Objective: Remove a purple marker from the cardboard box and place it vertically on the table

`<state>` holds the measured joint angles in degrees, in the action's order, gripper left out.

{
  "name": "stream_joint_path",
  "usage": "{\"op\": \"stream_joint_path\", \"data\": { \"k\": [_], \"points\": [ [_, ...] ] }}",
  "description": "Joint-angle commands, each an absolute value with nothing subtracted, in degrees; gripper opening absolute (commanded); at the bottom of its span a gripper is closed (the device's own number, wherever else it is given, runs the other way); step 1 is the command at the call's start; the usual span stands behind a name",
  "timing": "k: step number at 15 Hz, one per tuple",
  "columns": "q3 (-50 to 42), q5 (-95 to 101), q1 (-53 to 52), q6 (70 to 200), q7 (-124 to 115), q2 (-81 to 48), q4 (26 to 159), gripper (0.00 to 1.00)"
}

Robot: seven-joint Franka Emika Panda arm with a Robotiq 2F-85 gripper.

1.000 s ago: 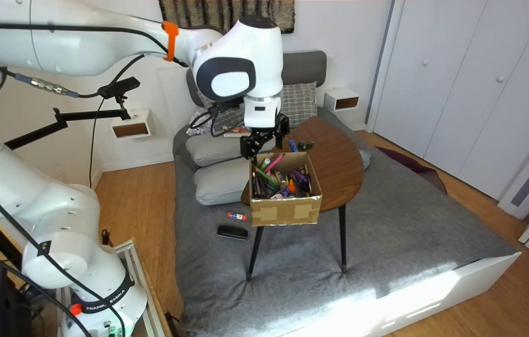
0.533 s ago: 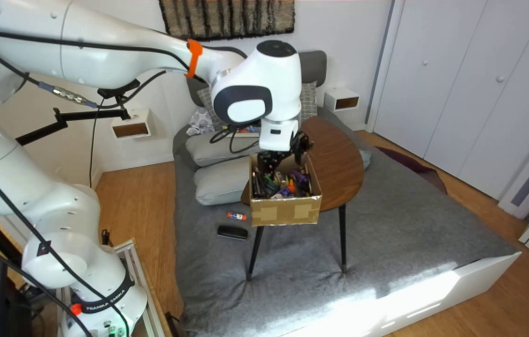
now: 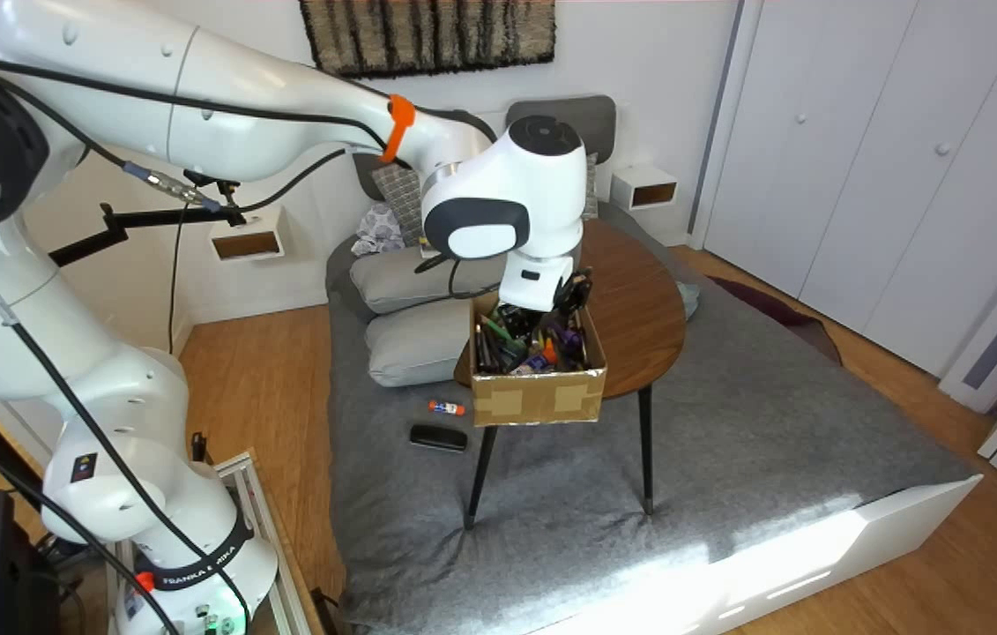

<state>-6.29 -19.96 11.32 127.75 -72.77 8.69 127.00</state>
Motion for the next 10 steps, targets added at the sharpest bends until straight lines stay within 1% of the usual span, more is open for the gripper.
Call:
{"op": "stream_joint_path", "data": {
  "k": [1, 3, 5, 7, 8, 10],
  "points": [
    [-6.5, -24.6, 9.7, 130.2, -73.6, 6.4, 125.1, 0.66],
    [-6.4, -26.4, 9.1, 130.9, -73.7, 5.1, 124.2, 0.65],
    [-6.4, -27.6, 8.6, 131.8, -73.5, 3.8, 123.6, 0.61],
    [-6.5, -28.4, 8.4, 132.8, -73.3, 2.8, 123.3, 0.59],
    [-6.6, -29.1, 8.3, 133.3, -72.7, 2.3, 123.2, 0.6],
    [-6.6, -30.1, 8.2, 134.3, -72.2, 1.5, 123.2, 0.59]
  ]
}}
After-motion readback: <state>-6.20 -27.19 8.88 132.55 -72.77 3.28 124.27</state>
